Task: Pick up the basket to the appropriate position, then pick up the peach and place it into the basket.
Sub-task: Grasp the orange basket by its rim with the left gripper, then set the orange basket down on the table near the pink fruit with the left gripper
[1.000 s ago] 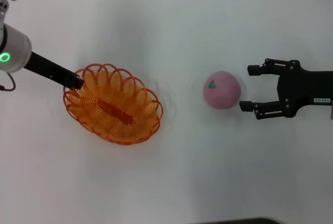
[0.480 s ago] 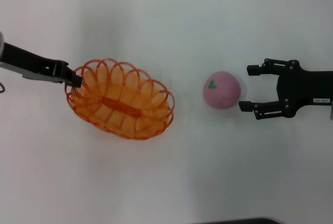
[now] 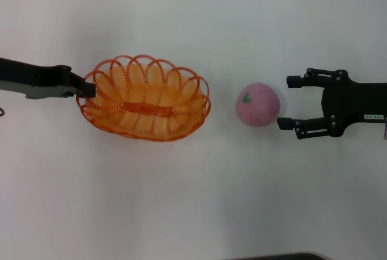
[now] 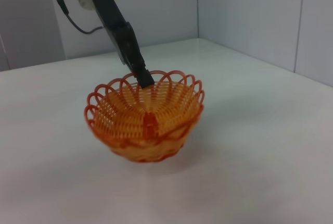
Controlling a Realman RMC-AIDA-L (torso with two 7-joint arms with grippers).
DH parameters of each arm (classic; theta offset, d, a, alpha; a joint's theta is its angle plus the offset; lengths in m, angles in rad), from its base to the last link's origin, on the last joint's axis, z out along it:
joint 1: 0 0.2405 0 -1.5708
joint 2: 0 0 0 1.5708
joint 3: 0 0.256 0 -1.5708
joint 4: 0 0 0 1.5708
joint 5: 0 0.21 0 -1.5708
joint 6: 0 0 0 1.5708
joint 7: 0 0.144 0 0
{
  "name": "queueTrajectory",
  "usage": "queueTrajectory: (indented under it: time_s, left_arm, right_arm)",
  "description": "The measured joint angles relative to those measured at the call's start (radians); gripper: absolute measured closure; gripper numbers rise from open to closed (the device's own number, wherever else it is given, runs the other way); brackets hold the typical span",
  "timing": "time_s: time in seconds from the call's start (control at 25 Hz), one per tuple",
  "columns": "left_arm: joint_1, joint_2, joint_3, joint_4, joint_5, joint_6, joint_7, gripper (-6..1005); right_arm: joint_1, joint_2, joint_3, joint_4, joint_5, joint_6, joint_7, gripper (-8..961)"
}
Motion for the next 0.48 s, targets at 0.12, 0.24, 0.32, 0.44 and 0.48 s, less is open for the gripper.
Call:
queueTrajectory:
  time_s: [0.12,0.24,0.32,0.44,0.48]
  left_arm:
    - [0.046,-0.036,-0.003,0.056,-0.033,-0.025,-0.001,947]
    - [0.086,-0.064,0.009,0.102,-0.052,-0.048,-0.002,947]
    - [0.101,-0.065,0.011,0.089,-0.069,-0.055,-0.002,947]
    - [0.129,-0.066,0.012,0.076,-0.084,-0.080,-0.002,947]
    - [0.137,-0.067,0.012,0.075,-0.090,-0.088,-0.002,946]
  right_arm:
    - [0.000,0.001,0.000,0.000,0.000,-0.003,0.000,29]
    - [0.000,0.003,0.000,-0.003,0.000,-0.006,0.000,29]
    - [-0.001,0.006,0.000,-0.015,0.000,-0.011,0.002,28]
    - [-0.006,0.016,0.000,-0.041,0.000,-0.014,0.015,28]
    - [-0.007,0.020,-0.001,-0.051,0.000,-0.014,0.019,28]
